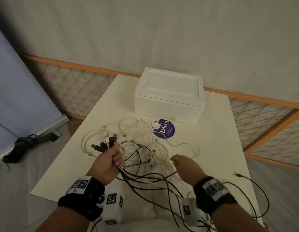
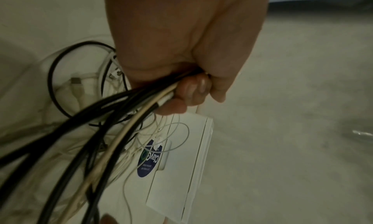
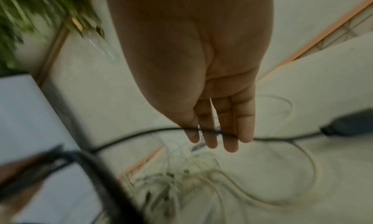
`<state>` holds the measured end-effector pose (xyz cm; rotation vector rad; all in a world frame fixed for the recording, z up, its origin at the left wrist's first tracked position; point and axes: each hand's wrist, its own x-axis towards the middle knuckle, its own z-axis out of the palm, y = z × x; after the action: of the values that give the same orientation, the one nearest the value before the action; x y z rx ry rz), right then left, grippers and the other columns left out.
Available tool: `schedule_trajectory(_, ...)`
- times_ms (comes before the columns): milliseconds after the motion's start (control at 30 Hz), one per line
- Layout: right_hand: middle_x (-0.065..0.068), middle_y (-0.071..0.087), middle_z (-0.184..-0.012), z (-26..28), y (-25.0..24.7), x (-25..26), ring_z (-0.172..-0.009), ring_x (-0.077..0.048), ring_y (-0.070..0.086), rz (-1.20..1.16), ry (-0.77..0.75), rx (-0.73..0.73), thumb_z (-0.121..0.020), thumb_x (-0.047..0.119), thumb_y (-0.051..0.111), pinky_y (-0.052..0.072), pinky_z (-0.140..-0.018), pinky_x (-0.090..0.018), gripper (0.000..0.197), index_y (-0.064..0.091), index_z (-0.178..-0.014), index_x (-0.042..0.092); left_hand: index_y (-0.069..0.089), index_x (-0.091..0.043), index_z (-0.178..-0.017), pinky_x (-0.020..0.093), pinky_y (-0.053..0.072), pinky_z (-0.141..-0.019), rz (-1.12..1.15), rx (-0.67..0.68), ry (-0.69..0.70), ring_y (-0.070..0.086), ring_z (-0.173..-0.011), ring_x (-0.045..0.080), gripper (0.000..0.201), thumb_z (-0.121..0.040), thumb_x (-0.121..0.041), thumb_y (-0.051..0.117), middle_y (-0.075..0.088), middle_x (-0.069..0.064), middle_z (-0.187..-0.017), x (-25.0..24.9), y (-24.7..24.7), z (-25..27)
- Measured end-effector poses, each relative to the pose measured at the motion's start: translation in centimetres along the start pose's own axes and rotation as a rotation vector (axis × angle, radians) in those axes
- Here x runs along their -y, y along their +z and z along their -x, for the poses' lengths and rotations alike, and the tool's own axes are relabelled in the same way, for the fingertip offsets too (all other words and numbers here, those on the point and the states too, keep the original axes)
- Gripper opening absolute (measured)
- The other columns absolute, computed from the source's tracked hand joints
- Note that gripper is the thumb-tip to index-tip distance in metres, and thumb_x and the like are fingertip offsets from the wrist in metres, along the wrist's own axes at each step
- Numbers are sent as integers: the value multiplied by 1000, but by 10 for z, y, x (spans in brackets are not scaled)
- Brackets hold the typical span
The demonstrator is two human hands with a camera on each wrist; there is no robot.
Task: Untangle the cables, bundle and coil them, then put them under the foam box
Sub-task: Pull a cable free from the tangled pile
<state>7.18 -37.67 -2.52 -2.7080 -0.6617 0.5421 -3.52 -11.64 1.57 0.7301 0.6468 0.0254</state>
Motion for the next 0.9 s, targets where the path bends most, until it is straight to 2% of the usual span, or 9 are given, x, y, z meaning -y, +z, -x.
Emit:
schedule_trajectory(100,-7,61,-118,-15,14,-1,-110,-24,55,105,61,108,-96,19,40,41,-86,-29,26,54,-118,14,39,-17,-62,23,35,-43,-29,76,-2,27,-41,10,34,-92,-26,51,29,-3,-51,2,5,4)
schedule_trajectory(167,-6,61,-114,-18,16,-1,-107,-24,56,139,84,158,-93,25,45,40,-80,-29,23,56,-110,15,39,-17,-64,24,35,-44,-37,104,10,28,-43,10,29,-88,-25,53,29,-2,-53,2,6,6)
schedule_trajectory(333,-5,59,-104,-17,23,-3,-105,-23,58,207,98,184,-94,30,44,35,-74,-26,18,57,-100,18,38,-16,-68,25,36,-48,-61,128,10,30,-45,11,30,-95,-23,47,32,-1,-57,1,7,8)
schedule_trajectory(400,-7,60,-103,-15,21,-2,-96,-25,58,151,154,136,-94,27,42,39,-73,-27,14,52,-91,18,38,-16,-68,26,36,-49,-81,113,9,30,-46,11,31,-97,-23,45,32,-1,-57,1,7,8)
schedule_trajectory(500,-4,59,-84,-9,7,8,-77,-26,56,-33,200,-96,-94,28,44,43,-68,-31,15,42,-83,17,38,-17,-70,25,35,-48,-95,80,17,30,-45,10,30,-99,-22,44,31,-2,-57,3,8,6)
schedule_trajectory(567,0,58,-73,-4,-10,23,-71,-29,59,-140,151,-290,-95,30,46,46,-67,-35,15,45,-86,17,39,-17,-71,23,34,-46,-97,69,31,30,-45,9,29,-99,-21,44,31,-2,-57,4,12,3)
schedule_trajectory(633,2,64,-69,1,-28,47,-70,-28,63,-235,31,-380,-95,29,47,49,-67,-36,12,48,-90,18,38,-18,-72,23,34,-46,-96,69,46,30,-45,9,29,-100,-22,44,30,-2,-57,6,19,1)
schedule_trajectory(767,1,68,-65,9,-46,92,-65,-19,64,-235,-153,-259,-96,30,44,48,-63,-31,12,50,-99,20,43,-15,-71,22,33,-47,-83,86,74,30,-45,8,34,-101,-30,38,37,-2,-58,10,39,2)
schedule_trajectory(900,-4,69,-75,12,-39,110,-72,-23,65,-200,-194,-198,-96,33,43,50,-65,-33,15,51,-103,22,56,-10,-81,21,35,-48,-86,98,122,35,-46,9,35,-101,-34,38,54,2,-66,13,49,3)
